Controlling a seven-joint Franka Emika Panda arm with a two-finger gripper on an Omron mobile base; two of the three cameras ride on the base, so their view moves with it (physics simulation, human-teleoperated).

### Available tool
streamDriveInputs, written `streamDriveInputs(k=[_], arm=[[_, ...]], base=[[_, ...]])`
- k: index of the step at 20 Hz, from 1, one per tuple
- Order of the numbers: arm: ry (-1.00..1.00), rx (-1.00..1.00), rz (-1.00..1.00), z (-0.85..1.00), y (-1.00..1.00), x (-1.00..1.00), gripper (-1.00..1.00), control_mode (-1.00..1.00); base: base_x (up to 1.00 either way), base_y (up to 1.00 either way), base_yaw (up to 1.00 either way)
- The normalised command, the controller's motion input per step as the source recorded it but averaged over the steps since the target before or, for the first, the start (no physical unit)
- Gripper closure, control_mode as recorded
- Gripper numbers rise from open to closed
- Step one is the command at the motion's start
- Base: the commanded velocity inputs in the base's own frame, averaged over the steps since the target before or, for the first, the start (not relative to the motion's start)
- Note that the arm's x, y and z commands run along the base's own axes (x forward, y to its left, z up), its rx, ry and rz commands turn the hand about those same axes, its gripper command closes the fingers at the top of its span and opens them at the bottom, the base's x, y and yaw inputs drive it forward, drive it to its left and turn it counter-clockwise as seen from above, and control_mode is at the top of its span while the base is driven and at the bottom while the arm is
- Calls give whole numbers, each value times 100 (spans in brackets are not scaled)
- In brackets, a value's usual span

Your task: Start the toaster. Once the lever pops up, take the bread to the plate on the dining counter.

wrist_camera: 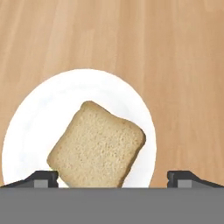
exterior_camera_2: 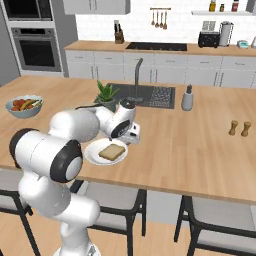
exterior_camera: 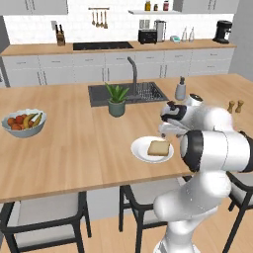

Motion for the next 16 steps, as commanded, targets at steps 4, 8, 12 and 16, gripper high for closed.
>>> streamDriveInputs(k=[4, 8, 12, 16], arm=[[1, -2, -9, 100, 0, -72, -100, -100], [6, 0, -11, 100, 0, -98, -100, -100], [9, 0, -15, 82, 0, -100, -100, -100], [2, -2, -16, 35, 4, -100, -100, -100]], base=[[0, 0, 0], [0, 0, 0], [0, 0, 0], [0, 0, 0]])
